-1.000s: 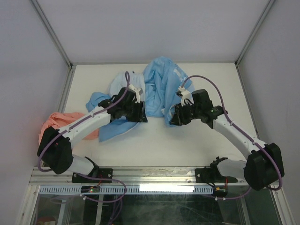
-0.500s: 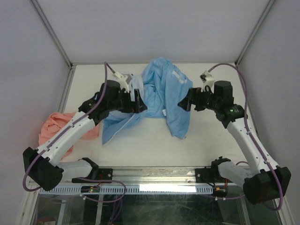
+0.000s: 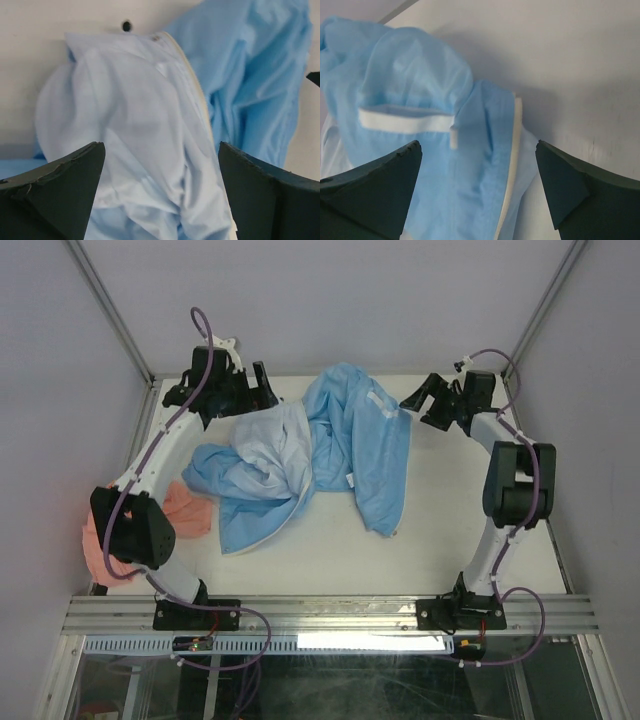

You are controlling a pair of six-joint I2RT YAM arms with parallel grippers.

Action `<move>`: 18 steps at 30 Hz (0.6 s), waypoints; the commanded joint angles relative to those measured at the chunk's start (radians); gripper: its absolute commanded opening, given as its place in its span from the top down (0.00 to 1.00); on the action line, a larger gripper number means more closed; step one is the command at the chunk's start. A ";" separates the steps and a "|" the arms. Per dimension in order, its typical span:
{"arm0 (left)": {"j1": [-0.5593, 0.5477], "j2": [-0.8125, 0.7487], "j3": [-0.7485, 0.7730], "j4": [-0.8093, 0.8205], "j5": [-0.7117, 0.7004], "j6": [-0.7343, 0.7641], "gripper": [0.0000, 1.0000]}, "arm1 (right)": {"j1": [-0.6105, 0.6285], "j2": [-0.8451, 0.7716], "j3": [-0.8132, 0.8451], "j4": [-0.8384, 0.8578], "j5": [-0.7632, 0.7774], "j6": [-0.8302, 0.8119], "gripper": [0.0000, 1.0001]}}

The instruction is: Zip up the jacket

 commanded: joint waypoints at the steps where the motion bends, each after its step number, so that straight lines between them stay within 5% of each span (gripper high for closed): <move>1: 0.073 0.179 0.159 -0.030 0.040 0.033 0.01 | 0.003 0.171 0.150 0.114 -0.083 0.054 0.01; 8: 0.088 0.422 0.290 -0.066 0.144 0.039 0.01 | 0.080 0.370 0.301 0.220 -0.312 0.084 0.02; 12: 0.087 0.462 0.298 -0.043 0.200 0.040 0.12 | 0.095 0.370 0.349 0.223 -0.347 0.089 0.32; 14: 0.088 0.474 0.300 -0.011 0.283 0.047 0.32 | 0.088 0.337 0.376 0.165 -0.325 0.046 0.63; 16: 0.086 0.480 0.311 0.005 0.331 0.050 0.64 | 0.084 0.284 0.433 0.033 -0.256 -0.054 0.98; 18: 0.087 0.462 0.334 0.008 0.338 0.069 0.85 | 0.079 0.214 0.494 -0.113 -0.160 -0.172 1.00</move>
